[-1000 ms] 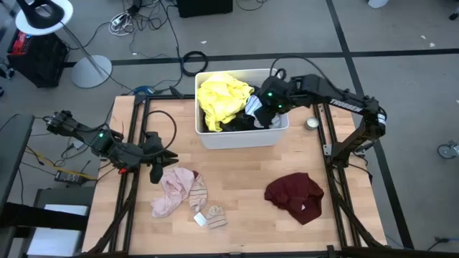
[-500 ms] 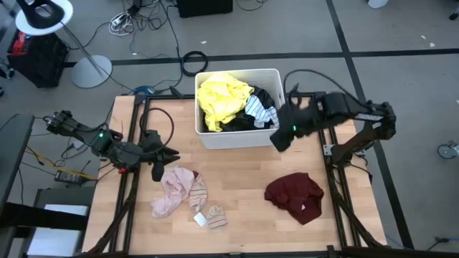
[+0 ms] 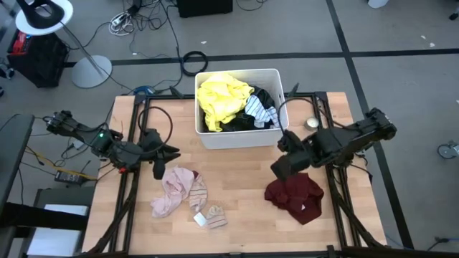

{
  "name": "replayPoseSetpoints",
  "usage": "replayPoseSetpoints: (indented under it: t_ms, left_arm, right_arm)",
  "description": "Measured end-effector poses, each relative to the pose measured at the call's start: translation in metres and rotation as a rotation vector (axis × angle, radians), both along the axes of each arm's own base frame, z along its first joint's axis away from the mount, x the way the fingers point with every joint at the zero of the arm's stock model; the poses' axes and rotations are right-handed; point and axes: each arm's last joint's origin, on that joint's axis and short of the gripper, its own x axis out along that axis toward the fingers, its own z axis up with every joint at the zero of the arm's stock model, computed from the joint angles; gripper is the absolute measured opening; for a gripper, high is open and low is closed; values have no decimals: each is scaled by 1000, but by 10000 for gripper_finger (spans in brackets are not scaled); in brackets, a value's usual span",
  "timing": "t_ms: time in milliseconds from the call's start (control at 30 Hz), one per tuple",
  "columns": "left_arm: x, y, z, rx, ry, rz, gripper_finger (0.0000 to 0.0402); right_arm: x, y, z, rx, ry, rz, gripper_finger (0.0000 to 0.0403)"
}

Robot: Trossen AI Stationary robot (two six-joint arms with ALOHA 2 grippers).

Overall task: Sort clothes
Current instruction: Put the pink underwear into the white laundry bin

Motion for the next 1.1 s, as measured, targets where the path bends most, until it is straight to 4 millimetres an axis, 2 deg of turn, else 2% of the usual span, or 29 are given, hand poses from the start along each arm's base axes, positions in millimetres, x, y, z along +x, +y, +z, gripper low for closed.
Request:
replayPoseSetpoints:
  t_ms: [233,433,533,667,800,1100]
  left_arm:
    - [0,1,-5,-103,44,20,130]
    - [6,-2,-12,-80,117,-10,185]
    - [12,-6,-20,-106,159,4,194]
    - [20,-16,-42,-110,301,-76,188]
    - [25,-23,-72,-144,481,-130,179]
    - [33,-29,-120,-117,677,-103,177]
  right_arm:
    - [2,14,-16,15,-32,-5,189]
    - [6,17,-19,17,-72,-11,190]
    - [7,17,-19,13,-87,-12,188]
    - [8,18,-18,-3,-105,-7,188]
    - [9,19,-18,3,-117,1,189]
    - [9,26,-17,19,-146,24,189]
